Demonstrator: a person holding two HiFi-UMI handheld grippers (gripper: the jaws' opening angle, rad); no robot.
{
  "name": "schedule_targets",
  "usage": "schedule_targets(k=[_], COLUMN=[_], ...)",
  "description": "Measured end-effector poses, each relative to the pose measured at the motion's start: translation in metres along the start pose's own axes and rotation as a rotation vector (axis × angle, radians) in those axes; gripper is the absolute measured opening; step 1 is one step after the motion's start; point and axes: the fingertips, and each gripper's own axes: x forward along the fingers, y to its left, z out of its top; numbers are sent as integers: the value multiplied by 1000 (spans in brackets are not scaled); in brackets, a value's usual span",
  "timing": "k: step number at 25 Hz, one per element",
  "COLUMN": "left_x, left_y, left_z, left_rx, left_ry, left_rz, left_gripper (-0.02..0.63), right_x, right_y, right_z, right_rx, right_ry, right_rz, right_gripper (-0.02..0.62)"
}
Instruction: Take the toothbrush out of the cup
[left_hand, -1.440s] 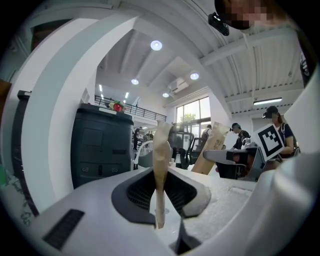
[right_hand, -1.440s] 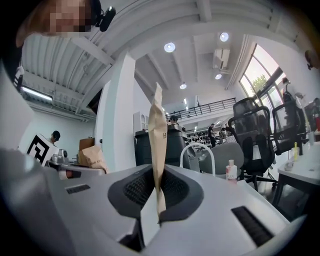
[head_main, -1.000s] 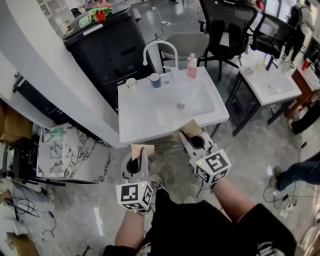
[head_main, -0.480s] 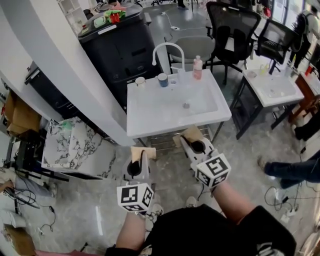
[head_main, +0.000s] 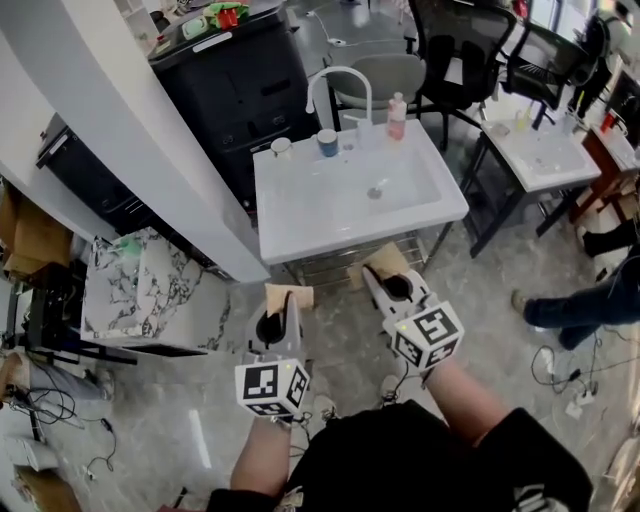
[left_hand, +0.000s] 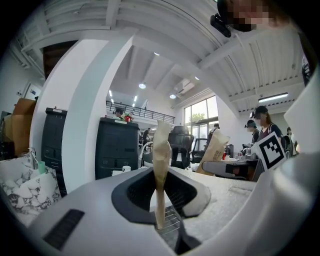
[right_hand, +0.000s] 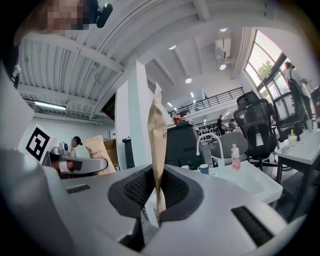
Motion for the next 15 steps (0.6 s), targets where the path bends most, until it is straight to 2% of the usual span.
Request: schedule_targets(k=[9,15], left_x=[-19,-31], left_y=[22,28], left_z=[2,1], left_rx=[-9,-21], left_ry=[-22,-12], left_rz=[-70,-78], left_gripper=[51,51], right_x=[-2,-7], right_y=[32,45], right_z=[4,0], right_rx=[-38,-50], right_ry=[-7,6], right_rz=[-65,-76], right_gripper=[28,28])
